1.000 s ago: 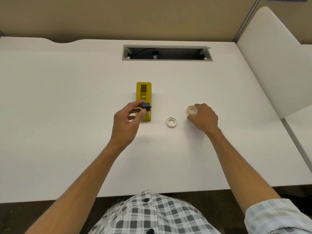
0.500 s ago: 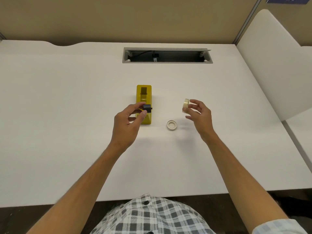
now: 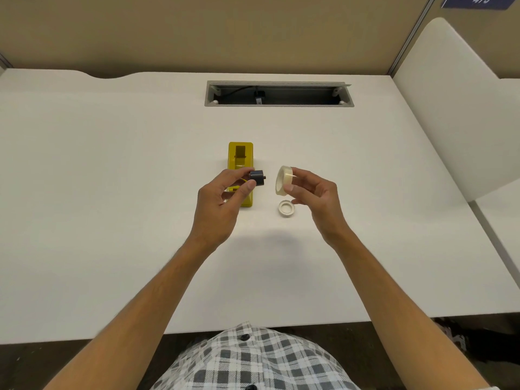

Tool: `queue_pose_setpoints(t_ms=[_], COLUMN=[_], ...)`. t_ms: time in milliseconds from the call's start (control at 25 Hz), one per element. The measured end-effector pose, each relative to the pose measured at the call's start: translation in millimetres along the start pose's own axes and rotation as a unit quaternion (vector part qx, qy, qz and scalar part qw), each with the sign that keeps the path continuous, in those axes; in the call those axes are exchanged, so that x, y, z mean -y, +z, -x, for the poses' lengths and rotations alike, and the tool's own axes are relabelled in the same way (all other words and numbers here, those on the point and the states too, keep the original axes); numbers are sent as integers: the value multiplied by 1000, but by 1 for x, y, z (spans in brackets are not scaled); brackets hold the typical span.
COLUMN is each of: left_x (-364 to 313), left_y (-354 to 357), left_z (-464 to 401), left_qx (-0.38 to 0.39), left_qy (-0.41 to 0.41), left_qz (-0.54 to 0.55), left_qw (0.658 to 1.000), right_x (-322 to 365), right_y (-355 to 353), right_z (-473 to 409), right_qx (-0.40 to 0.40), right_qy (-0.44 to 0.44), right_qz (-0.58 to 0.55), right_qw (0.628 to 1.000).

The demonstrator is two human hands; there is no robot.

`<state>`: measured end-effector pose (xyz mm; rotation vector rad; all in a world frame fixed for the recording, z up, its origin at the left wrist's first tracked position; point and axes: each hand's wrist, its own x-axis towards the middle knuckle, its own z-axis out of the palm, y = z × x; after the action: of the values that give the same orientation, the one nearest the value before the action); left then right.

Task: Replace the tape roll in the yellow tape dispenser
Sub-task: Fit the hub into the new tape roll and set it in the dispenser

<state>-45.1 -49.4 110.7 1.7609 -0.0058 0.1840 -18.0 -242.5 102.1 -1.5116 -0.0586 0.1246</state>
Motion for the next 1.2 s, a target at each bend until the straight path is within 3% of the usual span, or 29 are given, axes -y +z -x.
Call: queue_pose_setpoints(t_ms=[680,1200], left_x=[-6,0], left_y=[1,-6], left_z=[4,-1], left_qx=[33,18], left_qy=[33,-43], left_qz=[-16,76], left_qw=[999,996], right_x=[21,19], right_y=[17,21], right_z=[5,0], right_qx=[77,73], right_qy=[-62,-51], right_qz=[73,85], right_qw=[992,992])
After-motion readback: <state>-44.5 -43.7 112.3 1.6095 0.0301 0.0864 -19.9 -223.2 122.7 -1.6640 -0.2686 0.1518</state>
